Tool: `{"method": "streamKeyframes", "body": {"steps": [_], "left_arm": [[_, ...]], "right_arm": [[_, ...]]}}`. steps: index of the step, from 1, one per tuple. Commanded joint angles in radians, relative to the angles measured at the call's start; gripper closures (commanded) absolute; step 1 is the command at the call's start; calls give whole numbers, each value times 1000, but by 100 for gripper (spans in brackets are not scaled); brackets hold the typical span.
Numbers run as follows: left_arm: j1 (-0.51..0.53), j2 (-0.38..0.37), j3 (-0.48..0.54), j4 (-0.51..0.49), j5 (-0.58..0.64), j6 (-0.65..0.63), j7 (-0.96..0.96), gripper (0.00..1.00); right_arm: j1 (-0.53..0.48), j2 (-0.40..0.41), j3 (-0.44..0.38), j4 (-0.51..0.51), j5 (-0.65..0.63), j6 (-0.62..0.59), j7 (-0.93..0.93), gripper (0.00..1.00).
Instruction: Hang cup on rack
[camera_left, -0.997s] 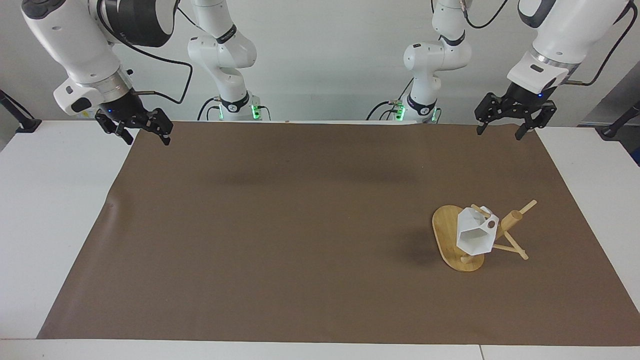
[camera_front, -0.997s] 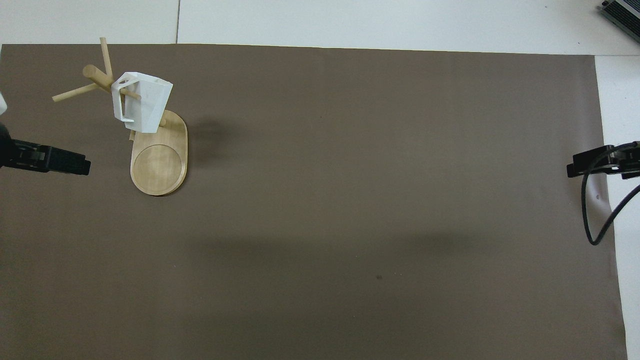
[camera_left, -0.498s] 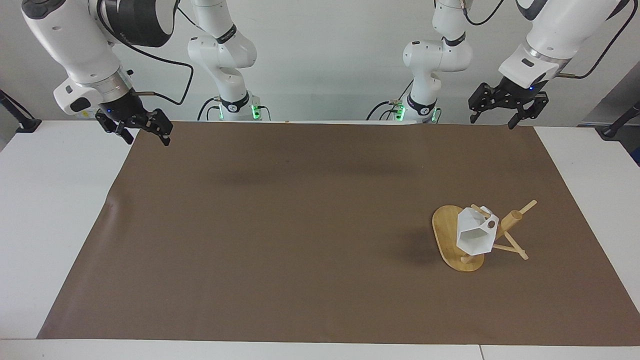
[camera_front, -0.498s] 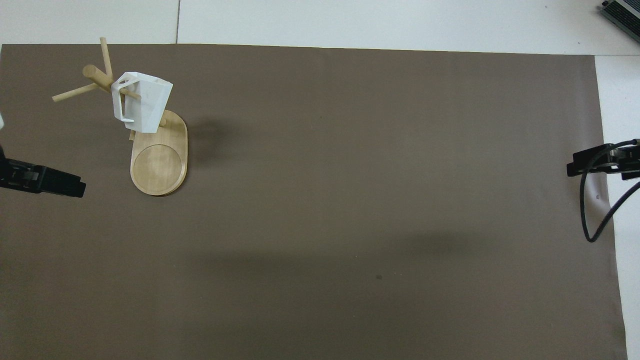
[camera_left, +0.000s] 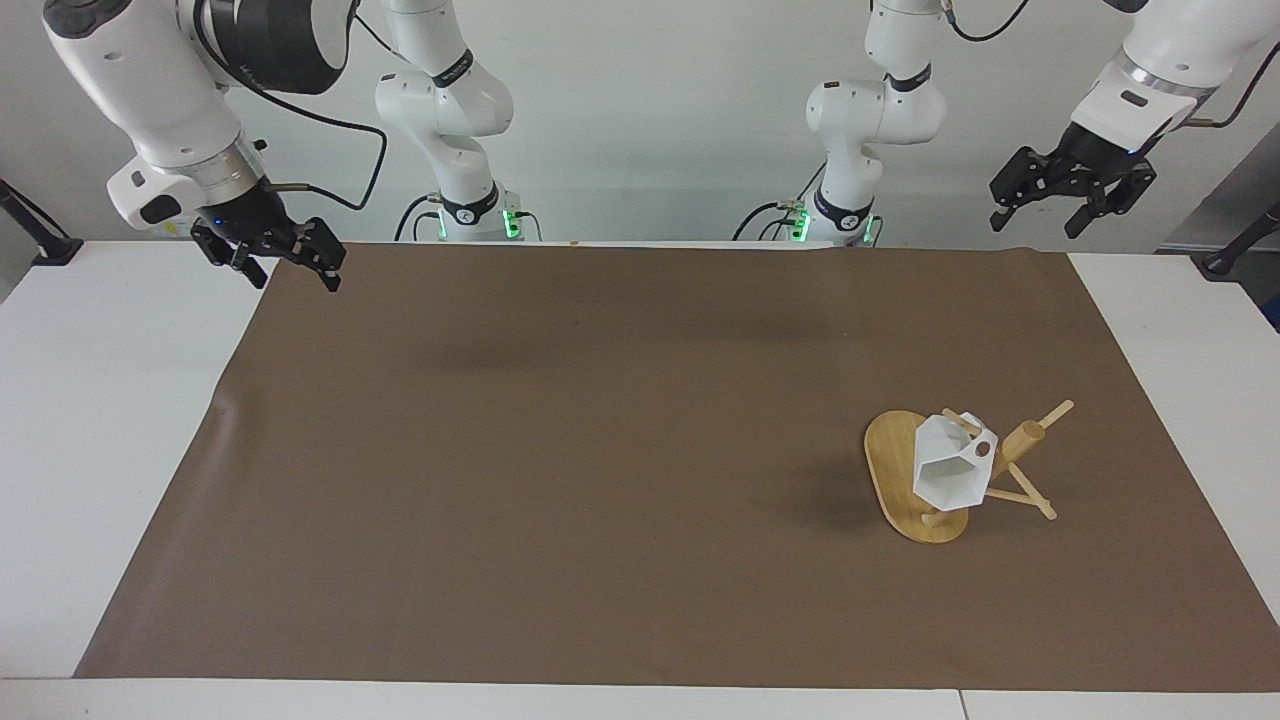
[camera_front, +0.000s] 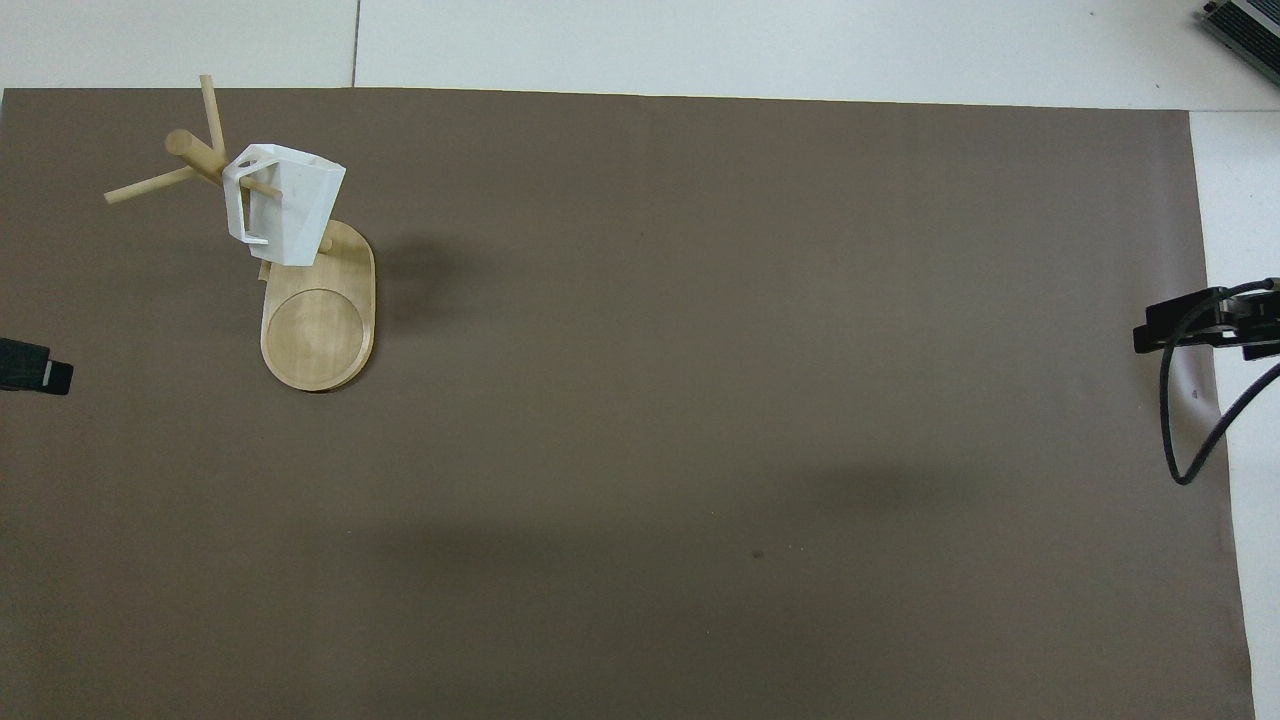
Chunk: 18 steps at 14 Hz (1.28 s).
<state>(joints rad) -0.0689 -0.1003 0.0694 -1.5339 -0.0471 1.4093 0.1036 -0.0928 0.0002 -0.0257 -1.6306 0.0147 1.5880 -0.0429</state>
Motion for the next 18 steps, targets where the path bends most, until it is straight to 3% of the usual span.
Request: {"method": "streamKeyframes", "body": {"steps": [1, 9, 18], "left_arm": [[92, 40, -106, 92, -10, -69, -2, 0], [66, 11, -102, 80, -7, -87, 4, 0], [63, -32, -95, -18, 13, -13, 61, 0]], "right_arm": [[-4, -20, 4, -20, 5, -8, 5, 0], [-4, -20, 4, -20, 5, -6, -41, 0], [-2, -22, 4, -23, 5, -6, -9, 0]]}}
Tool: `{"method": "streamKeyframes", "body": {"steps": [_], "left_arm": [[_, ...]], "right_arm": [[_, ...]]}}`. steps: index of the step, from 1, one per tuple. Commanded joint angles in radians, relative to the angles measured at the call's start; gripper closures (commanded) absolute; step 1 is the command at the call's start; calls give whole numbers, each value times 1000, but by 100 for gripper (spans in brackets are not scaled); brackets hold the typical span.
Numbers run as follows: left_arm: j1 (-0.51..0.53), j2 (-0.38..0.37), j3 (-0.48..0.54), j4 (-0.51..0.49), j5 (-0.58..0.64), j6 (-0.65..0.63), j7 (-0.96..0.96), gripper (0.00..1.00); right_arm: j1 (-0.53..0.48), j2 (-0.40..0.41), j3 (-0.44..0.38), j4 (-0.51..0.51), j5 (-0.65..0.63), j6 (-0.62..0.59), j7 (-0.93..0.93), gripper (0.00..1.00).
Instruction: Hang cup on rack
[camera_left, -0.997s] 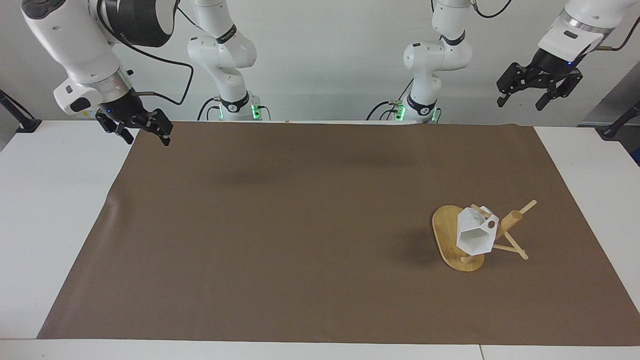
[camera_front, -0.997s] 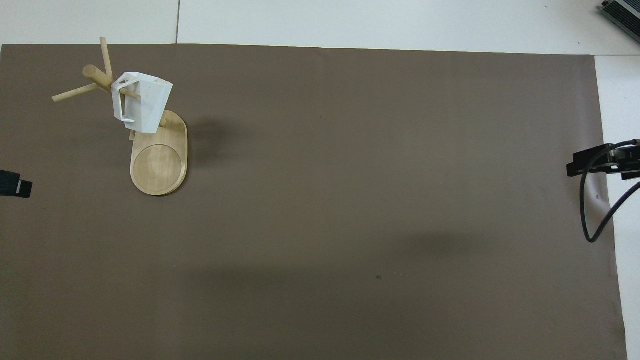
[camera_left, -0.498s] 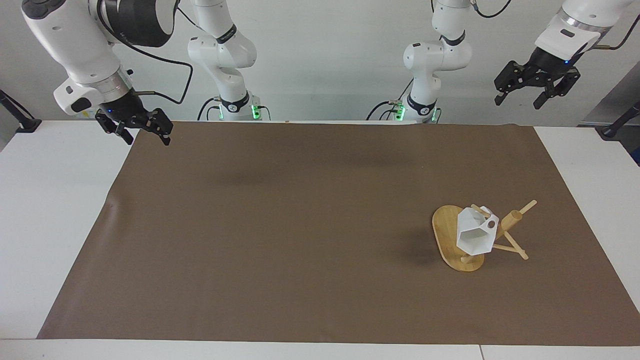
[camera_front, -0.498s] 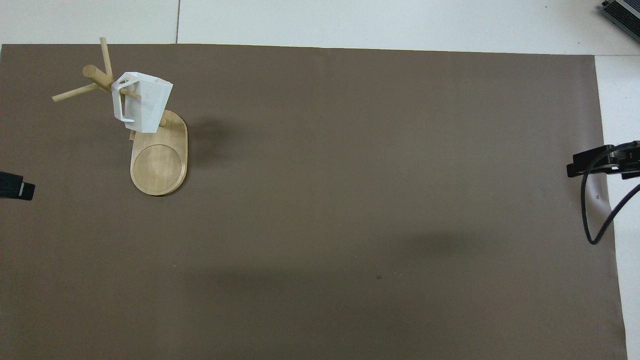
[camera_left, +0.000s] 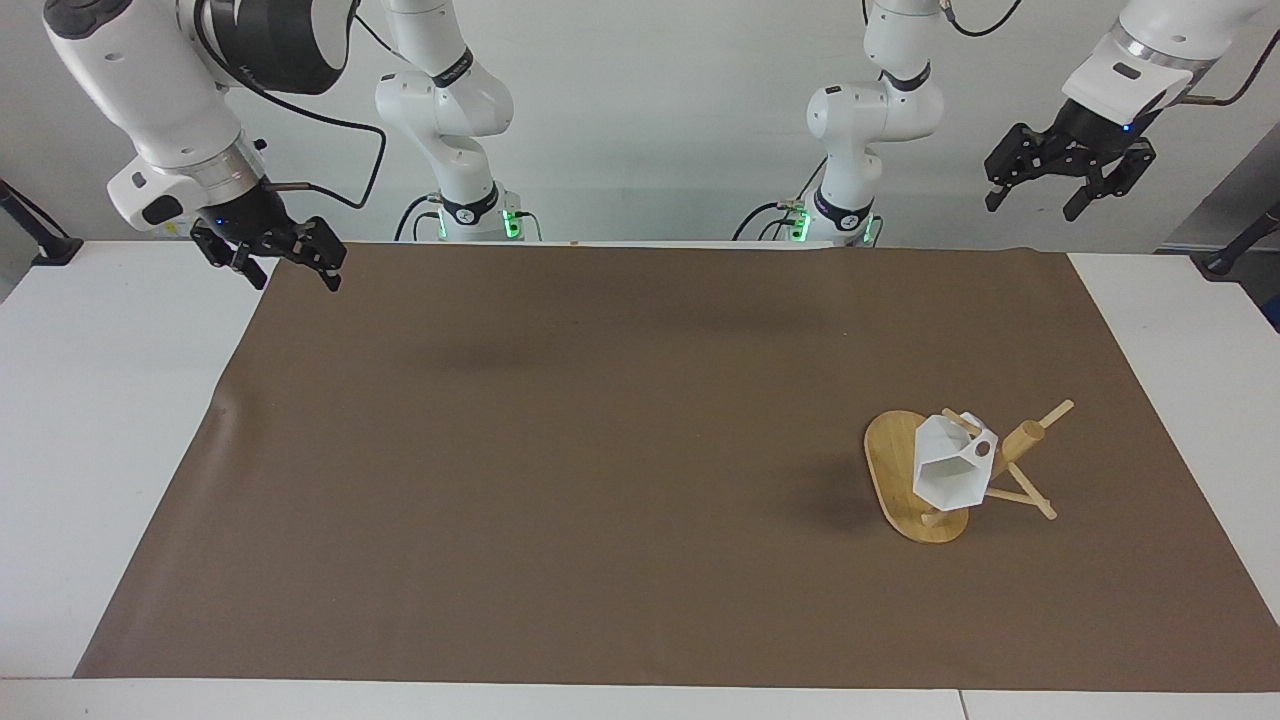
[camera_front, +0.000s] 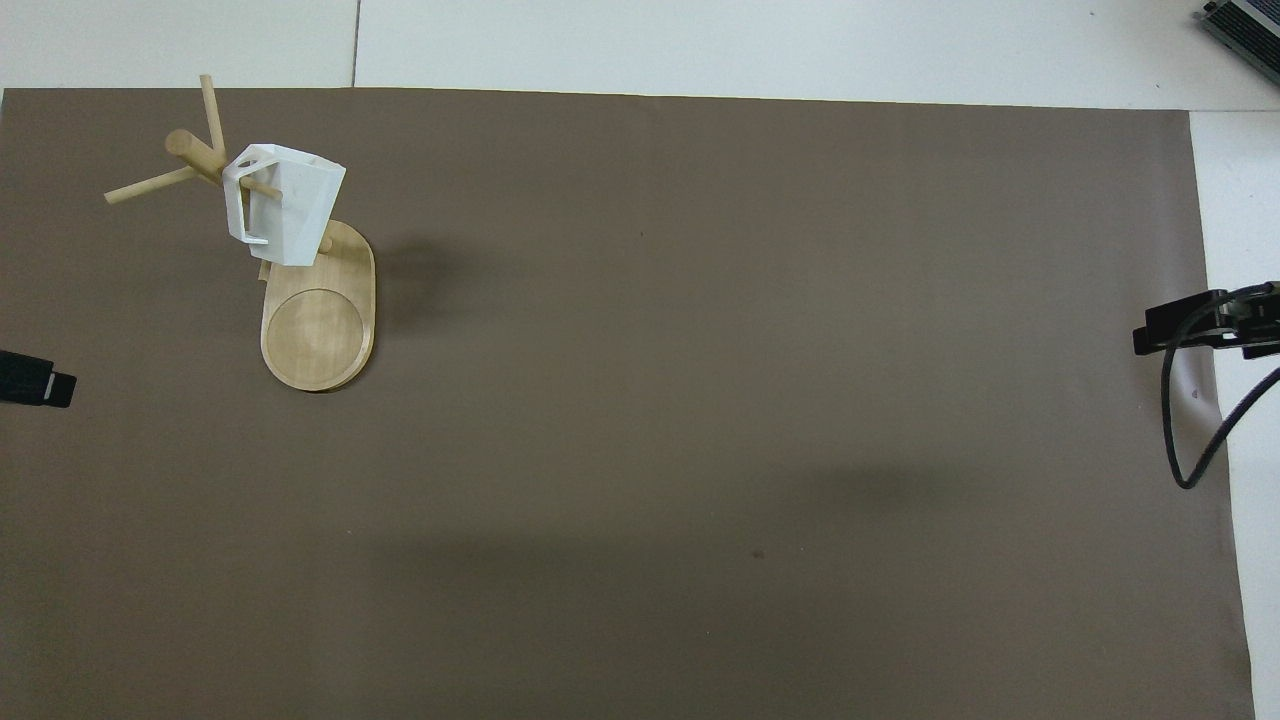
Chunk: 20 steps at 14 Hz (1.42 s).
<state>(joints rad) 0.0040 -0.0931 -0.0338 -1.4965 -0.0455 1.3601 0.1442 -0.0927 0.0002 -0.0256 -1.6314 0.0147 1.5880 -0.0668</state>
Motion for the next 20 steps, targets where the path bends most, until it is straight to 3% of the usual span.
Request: {"method": "streamKeyframes", "body": {"steps": [1, 6, 20], "left_arm": [[-16, -46, 8, -73, 18, 51, 20, 0], [-42, -88, 28, -166, 38, 125, 18, 0], [-56, -93, 35, -176, 58, 143, -95, 0]], "right_arm": [[-2, -22, 4, -22, 5, -5, 12, 0], [-4, -22, 4, -22, 5, -6, 10, 0], [-4, -20, 4, -21, 5, -8, 10, 0]]}}
